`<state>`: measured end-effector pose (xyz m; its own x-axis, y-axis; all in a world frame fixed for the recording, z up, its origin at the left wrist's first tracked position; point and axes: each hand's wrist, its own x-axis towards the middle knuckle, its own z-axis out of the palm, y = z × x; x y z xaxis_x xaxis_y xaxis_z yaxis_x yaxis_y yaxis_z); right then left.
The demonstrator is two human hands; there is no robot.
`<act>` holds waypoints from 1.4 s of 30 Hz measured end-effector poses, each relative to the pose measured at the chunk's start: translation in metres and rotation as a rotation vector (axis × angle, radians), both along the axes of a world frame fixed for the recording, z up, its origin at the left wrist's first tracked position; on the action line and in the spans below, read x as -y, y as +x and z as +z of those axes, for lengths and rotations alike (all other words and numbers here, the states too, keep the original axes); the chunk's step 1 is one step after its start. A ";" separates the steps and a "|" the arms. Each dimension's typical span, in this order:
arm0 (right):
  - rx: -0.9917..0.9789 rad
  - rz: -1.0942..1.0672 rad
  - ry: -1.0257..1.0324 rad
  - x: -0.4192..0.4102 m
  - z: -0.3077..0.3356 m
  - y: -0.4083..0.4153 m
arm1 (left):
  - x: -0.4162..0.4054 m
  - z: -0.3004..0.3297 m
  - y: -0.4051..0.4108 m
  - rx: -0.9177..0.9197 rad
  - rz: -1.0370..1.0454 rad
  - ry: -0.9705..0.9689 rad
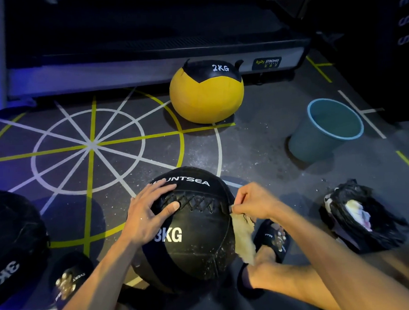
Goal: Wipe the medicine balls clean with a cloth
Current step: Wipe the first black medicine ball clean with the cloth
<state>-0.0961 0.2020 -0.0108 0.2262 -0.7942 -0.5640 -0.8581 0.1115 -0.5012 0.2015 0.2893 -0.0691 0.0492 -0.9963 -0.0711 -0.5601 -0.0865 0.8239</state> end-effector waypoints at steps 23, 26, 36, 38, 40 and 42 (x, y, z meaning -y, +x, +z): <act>-0.043 -0.087 -0.143 0.004 0.005 0.014 | -0.010 -0.003 0.001 -0.025 0.032 0.000; 0.076 -0.349 -0.324 -0.012 0.023 0.012 | -0.010 -0.002 -0.004 -0.016 0.032 -0.007; -0.003 0.209 -0.889 -0.108 -0.017 0.076 | -0.015 0.006 -0.023 0.058 0.034 -0.036; 0.030 0.122 -0.887 -0.104 -0.024 0.064 | -0.015 0.006 -0.023 0.051 0.040 -0.035; 0.050 -0.056 -0.764 -0.096 -0.032 0.045 | -0.013 0.008 -0.025 0.052 0.051 -0.030; -0.050 -0.256 -0.590 -0.079 -0.048 0.014 | -0.013 0.007 -0.025 0.043 0.057 -0.037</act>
